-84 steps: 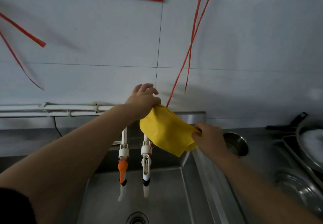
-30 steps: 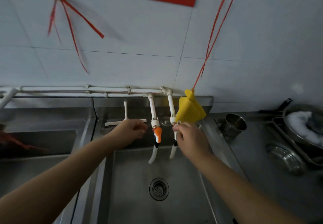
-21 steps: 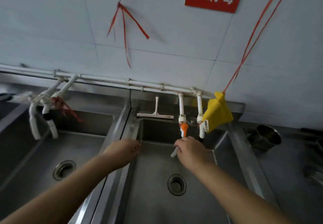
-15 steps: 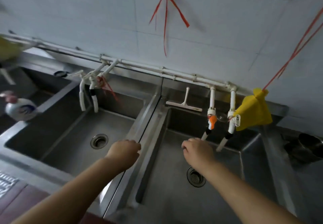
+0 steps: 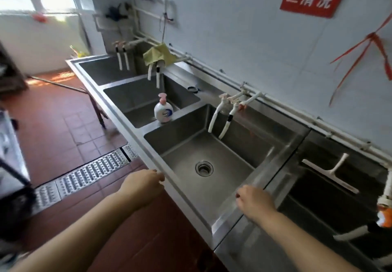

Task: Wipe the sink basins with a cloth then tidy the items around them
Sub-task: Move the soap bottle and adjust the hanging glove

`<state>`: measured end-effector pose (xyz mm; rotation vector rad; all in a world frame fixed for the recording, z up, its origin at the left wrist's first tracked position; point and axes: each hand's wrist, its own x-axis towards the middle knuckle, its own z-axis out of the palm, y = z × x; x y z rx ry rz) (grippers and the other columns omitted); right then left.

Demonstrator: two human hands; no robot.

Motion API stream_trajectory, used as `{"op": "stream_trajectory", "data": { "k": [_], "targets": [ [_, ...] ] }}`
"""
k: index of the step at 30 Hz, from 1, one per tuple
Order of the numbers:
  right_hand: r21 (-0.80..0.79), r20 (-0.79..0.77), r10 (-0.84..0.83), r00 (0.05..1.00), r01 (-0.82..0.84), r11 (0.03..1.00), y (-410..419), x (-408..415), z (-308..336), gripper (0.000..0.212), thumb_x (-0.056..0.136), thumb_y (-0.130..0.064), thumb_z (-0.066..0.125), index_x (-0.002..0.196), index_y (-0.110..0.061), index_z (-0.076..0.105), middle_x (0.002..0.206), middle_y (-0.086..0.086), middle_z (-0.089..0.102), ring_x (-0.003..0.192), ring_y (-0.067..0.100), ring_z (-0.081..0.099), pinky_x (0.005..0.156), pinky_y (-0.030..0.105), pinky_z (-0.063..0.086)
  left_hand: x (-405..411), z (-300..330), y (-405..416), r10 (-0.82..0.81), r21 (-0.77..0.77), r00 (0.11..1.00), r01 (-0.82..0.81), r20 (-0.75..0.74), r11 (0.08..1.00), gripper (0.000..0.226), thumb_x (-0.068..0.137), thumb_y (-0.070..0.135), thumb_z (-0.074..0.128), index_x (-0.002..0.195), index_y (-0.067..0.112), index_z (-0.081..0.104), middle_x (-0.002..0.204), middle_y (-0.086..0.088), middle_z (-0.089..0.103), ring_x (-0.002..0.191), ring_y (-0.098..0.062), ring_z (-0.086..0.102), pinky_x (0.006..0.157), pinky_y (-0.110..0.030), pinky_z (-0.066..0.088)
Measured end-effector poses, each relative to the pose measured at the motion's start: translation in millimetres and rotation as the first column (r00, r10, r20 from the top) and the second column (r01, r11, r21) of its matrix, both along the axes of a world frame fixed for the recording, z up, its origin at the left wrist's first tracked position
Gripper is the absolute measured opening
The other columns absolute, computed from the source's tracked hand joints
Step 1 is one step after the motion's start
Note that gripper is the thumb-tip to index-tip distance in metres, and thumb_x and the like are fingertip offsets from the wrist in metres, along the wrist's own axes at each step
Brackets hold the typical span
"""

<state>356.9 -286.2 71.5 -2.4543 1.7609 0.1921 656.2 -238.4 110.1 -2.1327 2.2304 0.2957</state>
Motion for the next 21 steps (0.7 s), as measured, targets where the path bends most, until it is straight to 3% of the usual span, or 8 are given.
{"op": "stream_trajectory", "data": {
  "k": [3,6,12,18,21],
  "targets": [
    [-0.024,0.025,0.052,0.998,-0.052,0.998,-18.9,66.9,0.2,0.027,0.094,-0.026,0.039,0.106,-0.020,0.062,0.109,0.001,0.058,0.100,0.021,0.057,0.072,0.029,0.040,62.4,7.0,-1.7,0.025,-0.049,1.000,-0.026,-0.011,0.998,0.030,0.095,0.035,0.039,0.117,0.032,0.060,0.118,0.012,0.062,0.105,-0.011,0.060,0.081,-0.030,0.052],
    [-0.021,0.060,0.056,0.997,-0.055,0.998,-38.6,136.8,-3.2,0.026,0.093,-0.029,0.042,0.106,-0.021,0.063,0.111,0.001,0.059,0.101,0.022,0.058,0.080,0.031,0.045,129.9,7.4,-11.1,0.066,-0.023,0.998,-0.066,-0.009,0.998,0.029,0.094,0.035,0.042,0.117,0.031,0.060,0.118,0.008,0.062,0.105,-0.014,0.060,0.081,-0.030,0.052],
    [-0.033,0.132,0.084,0.988,-0.080,0.996,-74.6,259.0,-4.1,0.023,0.094,-0.028,0.043,0.104,-0.021,0.063,0.106,-0.002,0.059,0.094,0.017,0.058,0.081,0.034,0.050,245.2,4.9,-41.7,0.123,0.009,0.992,-0.122,-0.025,0.992,0.030,0.094,0.032,0.043,0.120,0.031,0.058,0.123,0.008,0.060,0.111,-0.014,0.057,0.086,-0.028,0.050],
    [0.001,0.132,0.063,0.989,-0.064,0.998,-111.3,323.3,-2.5,0.023,0.094,-0.028,0.043,0.105,-0.022,0.062,0.107,-0.003,0.058,0.095,0.015,0.056,0.081,0.034,0.050,312.0,-3.5,-78.7,0.121,0.018,0.991,-0.120,-0.049,0.993,0.030,0.095,0.034,0.042,0.122,0.032,0.055,0.125,0.012,0.057,0.113,-0.011,0.055,0.085,-0.026,0.045],
    [-0.027,0.123,0.061,0.991,-0.058,0.998,-140.3,336.8,0.3,0.022,0.095,-0.029,0.043,0.106,-0.022,0.062,0.106,-0.004,0.058,0.094,0.013,0.056,0.078,0.026,0.047,329.5,-14.1,-99.6,0.126,0.029,0.990,-0.124,-0.056,0.992,0.029,0.095,0.036,0.041,0.120,0.032,0.056,0.124,0.011,0.058,0.110,-0.011,0.056,0.083,-0.025,0.045]
  ]
}}
